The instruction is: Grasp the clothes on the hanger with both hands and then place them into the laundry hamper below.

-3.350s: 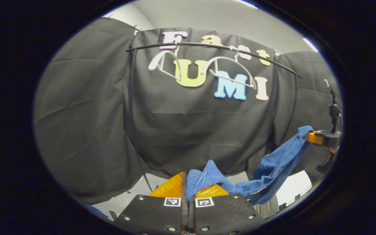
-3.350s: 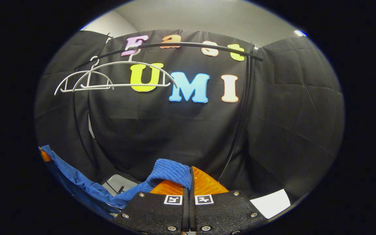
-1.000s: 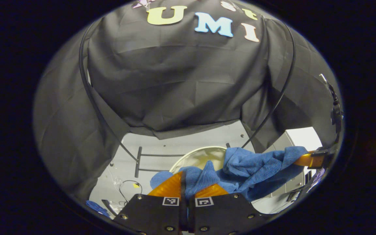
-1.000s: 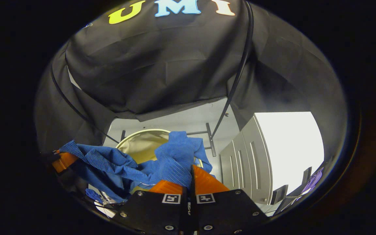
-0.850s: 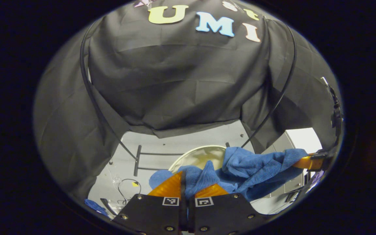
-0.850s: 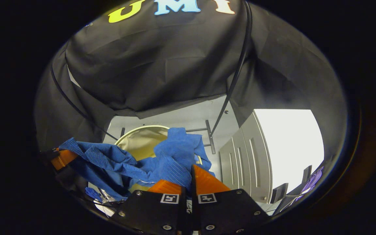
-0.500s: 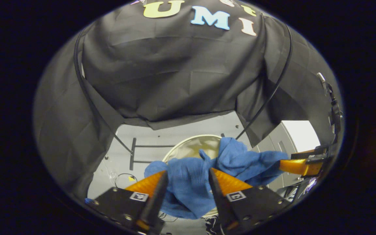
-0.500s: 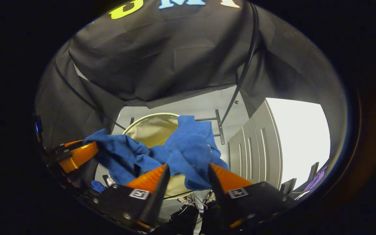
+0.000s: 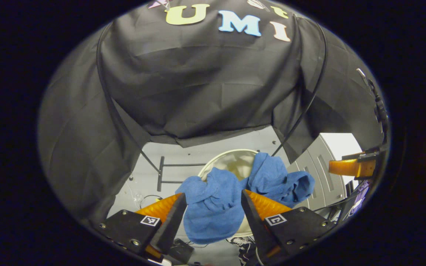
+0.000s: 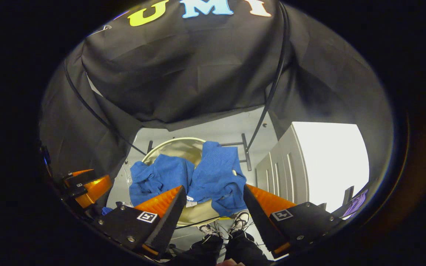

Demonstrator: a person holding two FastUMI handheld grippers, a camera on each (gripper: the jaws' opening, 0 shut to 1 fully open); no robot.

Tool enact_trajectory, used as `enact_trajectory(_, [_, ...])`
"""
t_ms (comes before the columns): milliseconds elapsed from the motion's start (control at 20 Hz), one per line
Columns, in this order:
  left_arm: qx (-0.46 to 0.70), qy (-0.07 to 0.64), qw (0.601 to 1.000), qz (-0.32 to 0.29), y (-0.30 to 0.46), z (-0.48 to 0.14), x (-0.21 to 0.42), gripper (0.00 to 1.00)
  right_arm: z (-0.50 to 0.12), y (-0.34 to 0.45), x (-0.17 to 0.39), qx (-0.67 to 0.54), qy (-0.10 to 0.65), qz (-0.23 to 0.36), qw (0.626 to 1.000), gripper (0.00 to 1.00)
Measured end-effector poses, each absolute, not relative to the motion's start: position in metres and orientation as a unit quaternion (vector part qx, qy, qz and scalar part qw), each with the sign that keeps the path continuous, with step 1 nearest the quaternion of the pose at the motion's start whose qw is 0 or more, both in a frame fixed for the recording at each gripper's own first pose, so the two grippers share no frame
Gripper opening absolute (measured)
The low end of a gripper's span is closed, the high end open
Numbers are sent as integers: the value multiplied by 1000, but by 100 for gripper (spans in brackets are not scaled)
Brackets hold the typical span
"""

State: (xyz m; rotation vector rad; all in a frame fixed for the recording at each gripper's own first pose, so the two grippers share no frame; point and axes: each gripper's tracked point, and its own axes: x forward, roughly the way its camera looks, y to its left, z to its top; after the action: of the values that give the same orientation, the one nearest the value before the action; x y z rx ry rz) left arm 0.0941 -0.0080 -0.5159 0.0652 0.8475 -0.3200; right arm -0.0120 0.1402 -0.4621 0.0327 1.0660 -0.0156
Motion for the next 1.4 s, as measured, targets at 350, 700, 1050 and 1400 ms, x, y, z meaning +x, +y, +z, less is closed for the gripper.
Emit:
enact_trajectory(350, [36, 357, 923, -137, 18, -442, 88, 87, -397, 121, -7, 18, 455, -28, 890, 95])
enact_trajectory(700, [92, 293, 939, -156, -1, -373, 72, 87, -349, 103, -10, 14, 411, -33, 911, 96])
enact_trajectory(1050, [79, 220, 962, -142, -42, -293, 70, 87, -289, 92, 12, 25, 326, -5, 945, 95])
enact_trajectory(1400, [9, 84, 992, -95, -80, -131, 59, 87, -179, 54, 29, -7, 178, 10, 984, 92])
